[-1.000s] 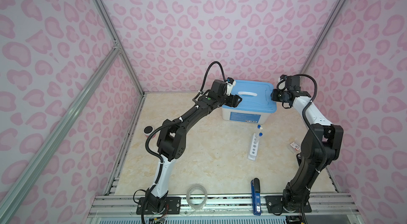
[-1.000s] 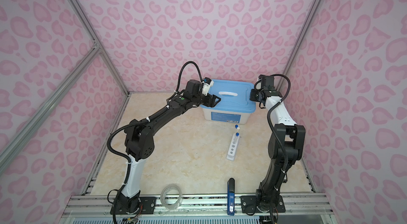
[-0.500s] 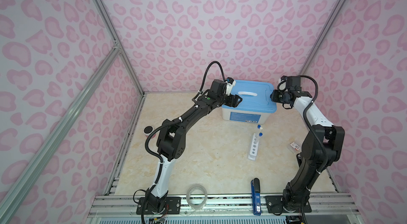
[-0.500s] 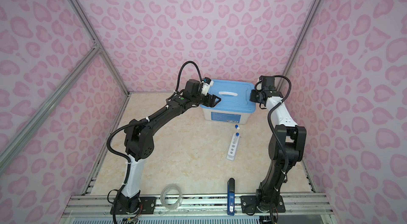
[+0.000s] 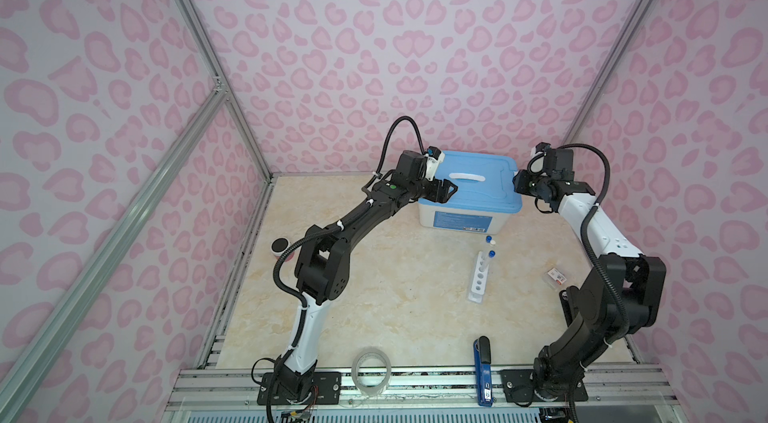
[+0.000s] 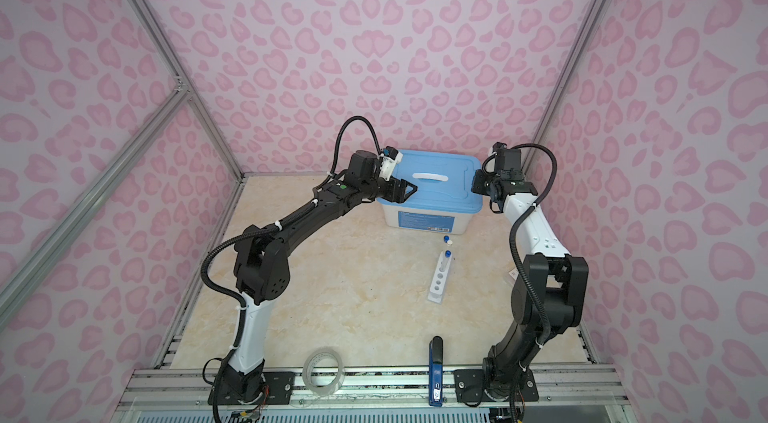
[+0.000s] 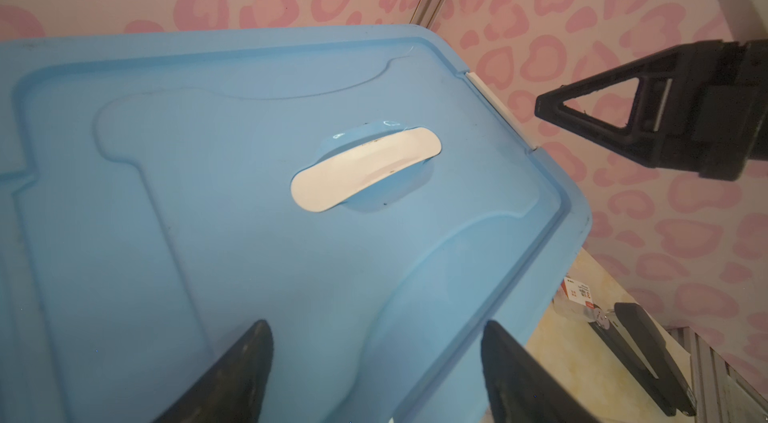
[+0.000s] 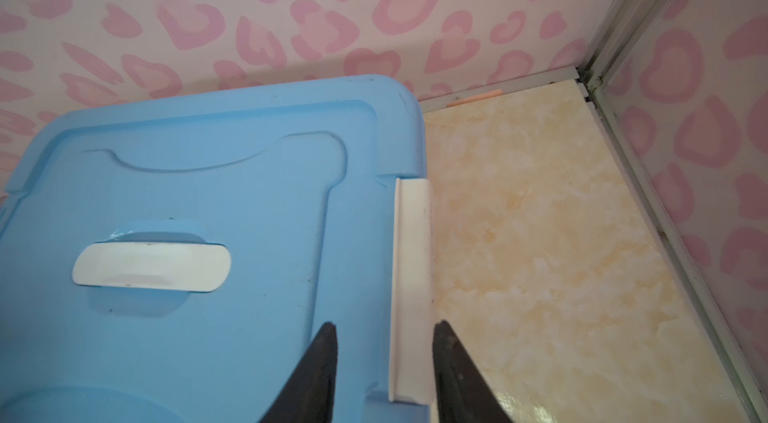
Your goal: Organize the chemistry lab equipment
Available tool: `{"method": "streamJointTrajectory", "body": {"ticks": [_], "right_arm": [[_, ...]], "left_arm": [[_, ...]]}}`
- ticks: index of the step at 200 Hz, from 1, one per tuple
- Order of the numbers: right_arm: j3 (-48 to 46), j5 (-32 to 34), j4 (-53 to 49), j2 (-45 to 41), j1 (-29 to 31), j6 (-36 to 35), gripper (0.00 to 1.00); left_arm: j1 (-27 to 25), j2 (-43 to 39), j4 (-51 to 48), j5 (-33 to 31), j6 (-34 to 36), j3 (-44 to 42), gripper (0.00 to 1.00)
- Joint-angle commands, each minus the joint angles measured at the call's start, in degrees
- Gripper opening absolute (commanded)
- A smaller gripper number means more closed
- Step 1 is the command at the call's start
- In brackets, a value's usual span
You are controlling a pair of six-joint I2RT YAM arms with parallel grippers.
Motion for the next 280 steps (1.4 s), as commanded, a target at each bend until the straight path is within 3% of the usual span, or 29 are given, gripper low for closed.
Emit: {"method": "streamJointTrajectory", "body": {"ticks": [1,63,130,213,280], "right_arm": [[-0.3,0.7,2.2,-0.7,1.6,-1.8,0.39],[4.4,2.0,0.6,3.7,11.9,-6.9,0.40],[13.2,3.1,-2.3,12.3,19.4,-9.5,0.40],[15.6,4.8,-3.5,16.3,21.4,-10.9,0.40],[14.4,4.8,-3.3,16.6,21.5,-10.9,0.40]], "left_arm": [[1.0,-7.0,3.0,0.7,-0.4,-1.7,0.82],[4.4,-13.1,7.6,1.3,-2.4,-9.0,0.83],[8.5,-13.5,10.8,3.6,-6.9,-13.4,0.83],[12.4,-8.3,9.4,4.9,-14.3,-10.9,0.83],[13.9,-1.9,9.4,9.7,-20.5,-8.2,0.84]]}}
